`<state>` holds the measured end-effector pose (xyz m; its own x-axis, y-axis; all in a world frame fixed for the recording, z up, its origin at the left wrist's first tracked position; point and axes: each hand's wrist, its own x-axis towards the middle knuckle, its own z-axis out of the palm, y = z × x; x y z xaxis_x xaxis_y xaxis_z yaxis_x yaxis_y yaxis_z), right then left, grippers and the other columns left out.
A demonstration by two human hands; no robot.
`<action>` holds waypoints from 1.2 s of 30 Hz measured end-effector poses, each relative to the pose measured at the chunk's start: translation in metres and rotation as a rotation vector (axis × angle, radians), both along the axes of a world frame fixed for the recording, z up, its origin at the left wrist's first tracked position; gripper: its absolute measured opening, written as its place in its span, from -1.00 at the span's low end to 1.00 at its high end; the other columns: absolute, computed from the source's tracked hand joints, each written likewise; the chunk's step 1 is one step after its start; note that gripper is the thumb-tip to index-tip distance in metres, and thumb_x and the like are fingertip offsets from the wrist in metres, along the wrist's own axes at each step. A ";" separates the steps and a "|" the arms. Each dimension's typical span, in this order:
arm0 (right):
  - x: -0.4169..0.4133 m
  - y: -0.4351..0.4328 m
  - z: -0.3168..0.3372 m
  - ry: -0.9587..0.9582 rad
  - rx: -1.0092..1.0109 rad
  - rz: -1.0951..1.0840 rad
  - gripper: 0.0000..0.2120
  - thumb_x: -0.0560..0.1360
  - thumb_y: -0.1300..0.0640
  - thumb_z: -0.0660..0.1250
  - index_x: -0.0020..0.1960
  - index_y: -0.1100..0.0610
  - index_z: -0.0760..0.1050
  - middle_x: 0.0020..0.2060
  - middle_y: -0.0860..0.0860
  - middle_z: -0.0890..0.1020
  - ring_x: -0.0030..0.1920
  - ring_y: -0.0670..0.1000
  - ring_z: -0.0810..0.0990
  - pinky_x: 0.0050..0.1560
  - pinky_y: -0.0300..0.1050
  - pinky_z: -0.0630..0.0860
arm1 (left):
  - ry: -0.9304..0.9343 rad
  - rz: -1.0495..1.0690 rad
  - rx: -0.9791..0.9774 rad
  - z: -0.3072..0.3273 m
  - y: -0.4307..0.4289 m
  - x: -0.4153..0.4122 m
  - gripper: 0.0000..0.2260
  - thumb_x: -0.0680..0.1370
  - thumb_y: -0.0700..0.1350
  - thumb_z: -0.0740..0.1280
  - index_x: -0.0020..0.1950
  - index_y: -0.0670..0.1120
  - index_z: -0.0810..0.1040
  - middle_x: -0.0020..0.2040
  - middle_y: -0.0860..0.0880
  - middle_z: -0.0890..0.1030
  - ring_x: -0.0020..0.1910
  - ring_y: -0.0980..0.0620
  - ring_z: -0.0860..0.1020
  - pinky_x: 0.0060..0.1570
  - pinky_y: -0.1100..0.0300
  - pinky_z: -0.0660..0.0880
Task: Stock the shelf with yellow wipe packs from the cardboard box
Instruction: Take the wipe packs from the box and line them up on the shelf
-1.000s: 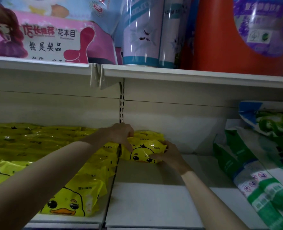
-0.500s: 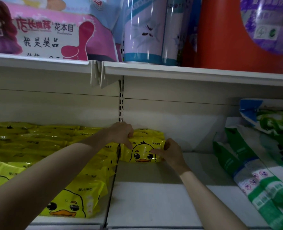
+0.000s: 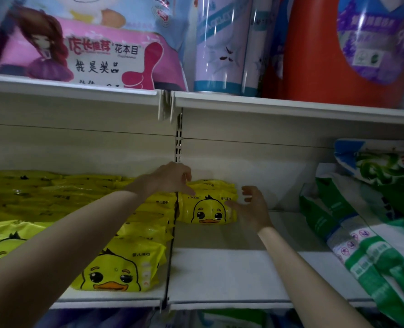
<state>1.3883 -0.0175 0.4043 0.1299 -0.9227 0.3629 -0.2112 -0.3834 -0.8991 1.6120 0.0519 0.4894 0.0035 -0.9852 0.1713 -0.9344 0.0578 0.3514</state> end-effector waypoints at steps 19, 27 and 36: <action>0.045 0.171 0.066 -0.063 -0.161 0.101 -0.68 0.43 0.07 0.45 0.14 0.13 0.51 -0.08 -0.04 0.61 -0.02 -0.03 0.57 0.00 -0.10 0.52 | 0.478 -0.060 -0.316 0.022 0.186 0.026 -0.58 0.41 0.00 0.48 0.20 -0.14 0.55 0.02 -0.09 0.63 -0.04 0.05 0.59 -0.06 0.29 0.50; 0.066 0.270 0.065 -0.048 -0.133 0.182 -0.72 0.44 0.04 0.44 0.11 0.05 0.49 -0.05 -0.03 0.63 0.00 -0.01 0.59 0.00 -0.06 0.52 | 0.626 -0.016 -0.374 0.002 0.300 0.040 -0.60 0.42 -0.05 0.47 0.22 -0.12 0.55 -0.01 -0.07 0.65 -0.09 0.13 0.59 -0.17 0.48 0.47; 0.102 0.412 0.015 -0.089 -0.015 0.304 -0.78 0.45 0.08 0.43 0.06 0.09 0.51 -0.08 0.05 0.64 -0.03 -0.03 0.60 -0.01 -0.03 0.52 | 0.681 0.089 -0.283 -0.042 0.459 0.060 -0.64 0.42 -0.10 0.48 0.18 -0.14 0.55 -0.04 -0.08 0.66 -0.16 0.22 0.60 -0.18 0.45 0.49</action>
